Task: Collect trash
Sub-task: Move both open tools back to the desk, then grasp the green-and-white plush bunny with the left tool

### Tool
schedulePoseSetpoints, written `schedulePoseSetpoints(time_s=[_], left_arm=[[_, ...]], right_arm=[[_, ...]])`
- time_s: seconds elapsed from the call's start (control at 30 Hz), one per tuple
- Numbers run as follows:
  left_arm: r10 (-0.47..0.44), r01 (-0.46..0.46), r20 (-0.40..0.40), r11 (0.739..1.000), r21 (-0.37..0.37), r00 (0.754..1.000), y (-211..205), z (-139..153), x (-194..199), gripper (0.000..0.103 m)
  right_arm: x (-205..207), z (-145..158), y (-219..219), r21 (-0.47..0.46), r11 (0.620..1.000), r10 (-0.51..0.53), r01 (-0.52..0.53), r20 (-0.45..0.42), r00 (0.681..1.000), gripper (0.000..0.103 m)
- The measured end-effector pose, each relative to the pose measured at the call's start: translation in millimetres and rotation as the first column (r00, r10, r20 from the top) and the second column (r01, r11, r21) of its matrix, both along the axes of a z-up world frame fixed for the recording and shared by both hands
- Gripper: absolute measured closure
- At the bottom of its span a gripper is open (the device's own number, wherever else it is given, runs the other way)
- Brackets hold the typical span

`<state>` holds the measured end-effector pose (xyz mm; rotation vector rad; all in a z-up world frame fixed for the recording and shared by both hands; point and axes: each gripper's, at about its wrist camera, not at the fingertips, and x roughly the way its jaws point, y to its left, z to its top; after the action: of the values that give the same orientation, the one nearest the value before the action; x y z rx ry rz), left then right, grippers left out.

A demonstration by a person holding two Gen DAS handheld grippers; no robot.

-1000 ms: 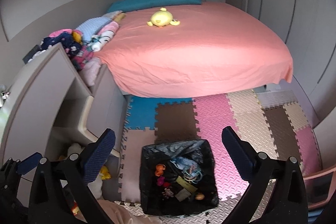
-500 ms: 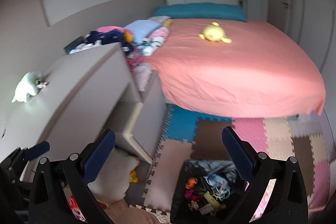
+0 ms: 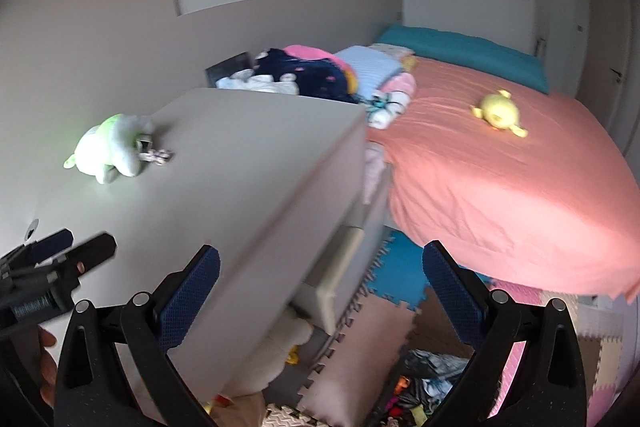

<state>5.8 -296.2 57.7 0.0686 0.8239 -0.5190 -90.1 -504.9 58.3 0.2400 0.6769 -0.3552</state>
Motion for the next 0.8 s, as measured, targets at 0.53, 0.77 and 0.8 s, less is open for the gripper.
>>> schedulePoseSetpoints(time_s=[0.53,0.77,0.8], left_arm=[[0.303,-0.306,-0.062,0.951,-0.036,0.951,76,15,157,0.006],[0.280,-0.285,-0.092,0.958,-0.041,0.956,58,9,184,0.006],[0.274,-0.279,-0.091,0.959,-0.040,0.957,53,8,185,0.006]], right_arm=[[119,-10,57,0.010,0.983,0.183,-0.182,-0.040,0.982,0.002],[137,-16,60,0.010,0.981,0.195,-0.194,-0.054,0.979,0.002],[140,-16,60,0.009,0.981,0.195,-0.195,-0.057,0.979,0.002]])
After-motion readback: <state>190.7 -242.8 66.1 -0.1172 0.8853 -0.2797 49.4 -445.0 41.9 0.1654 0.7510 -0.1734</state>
